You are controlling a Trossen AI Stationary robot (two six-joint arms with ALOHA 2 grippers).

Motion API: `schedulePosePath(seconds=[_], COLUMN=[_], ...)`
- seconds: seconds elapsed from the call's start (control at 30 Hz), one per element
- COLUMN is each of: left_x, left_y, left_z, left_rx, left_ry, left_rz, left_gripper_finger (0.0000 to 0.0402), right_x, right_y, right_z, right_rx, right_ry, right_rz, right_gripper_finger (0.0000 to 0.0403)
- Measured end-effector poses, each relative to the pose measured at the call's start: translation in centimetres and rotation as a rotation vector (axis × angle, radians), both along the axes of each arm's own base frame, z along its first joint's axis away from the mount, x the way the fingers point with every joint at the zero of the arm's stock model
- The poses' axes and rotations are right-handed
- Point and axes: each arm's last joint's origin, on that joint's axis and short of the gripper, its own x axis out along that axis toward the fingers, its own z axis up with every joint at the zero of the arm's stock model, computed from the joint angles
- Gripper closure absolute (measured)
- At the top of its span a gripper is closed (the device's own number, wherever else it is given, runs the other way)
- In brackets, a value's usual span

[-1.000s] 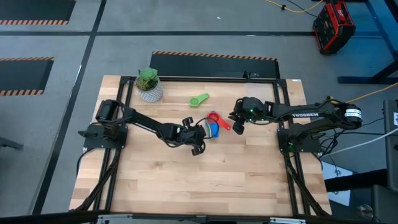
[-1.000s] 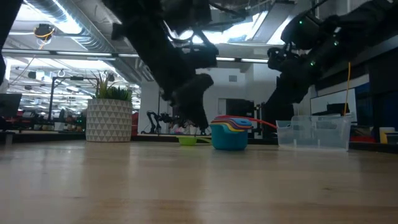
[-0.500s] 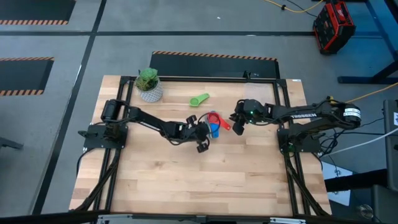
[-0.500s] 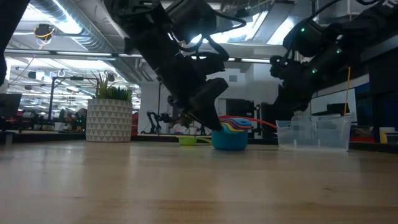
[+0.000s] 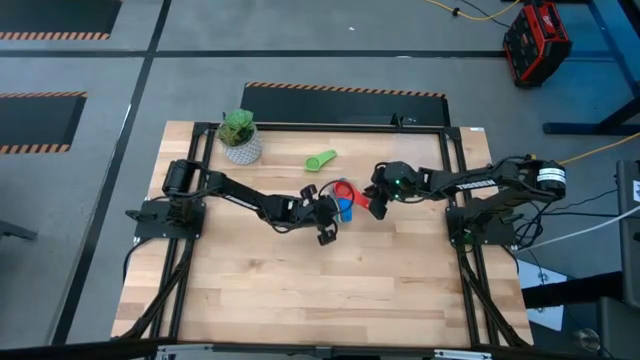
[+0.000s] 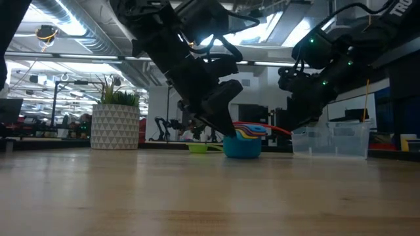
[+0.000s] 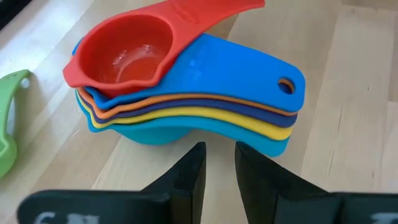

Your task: Nest measuring cups in basket

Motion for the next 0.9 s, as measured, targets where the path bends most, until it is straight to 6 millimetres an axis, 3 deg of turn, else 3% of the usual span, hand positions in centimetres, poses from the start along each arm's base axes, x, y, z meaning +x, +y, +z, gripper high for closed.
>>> schedulePosePath(seconds=[0.23, 0.67, 0.9], left_x=[0.4, 0.7, 0.4], left_y=[0.0, 0.0, 0.0], left_z=[0.4, 1.2, 2.3], left_rx=[-0.007, -0.001, 0.085], left_ry=[-0.061, -0.126, -0.108], left_rz=[0.002, 0.004, -0.04], left_gripper_finger=[0.0323, 0.0323, 0.0323], right_x=[0.1, 0.4, -0.2], right_y=[0.4, 1.4, 1.0], right_z=[0.0, 0.2, 2.2], right_rx=[0.095, 0.077, 0.041], right_ry=[-0.021, -0.035, -0.121], right_rz=[0.029, 0.078, 0.052], right_gripper_finger=[0.0322, 0.0322, 0.0322])
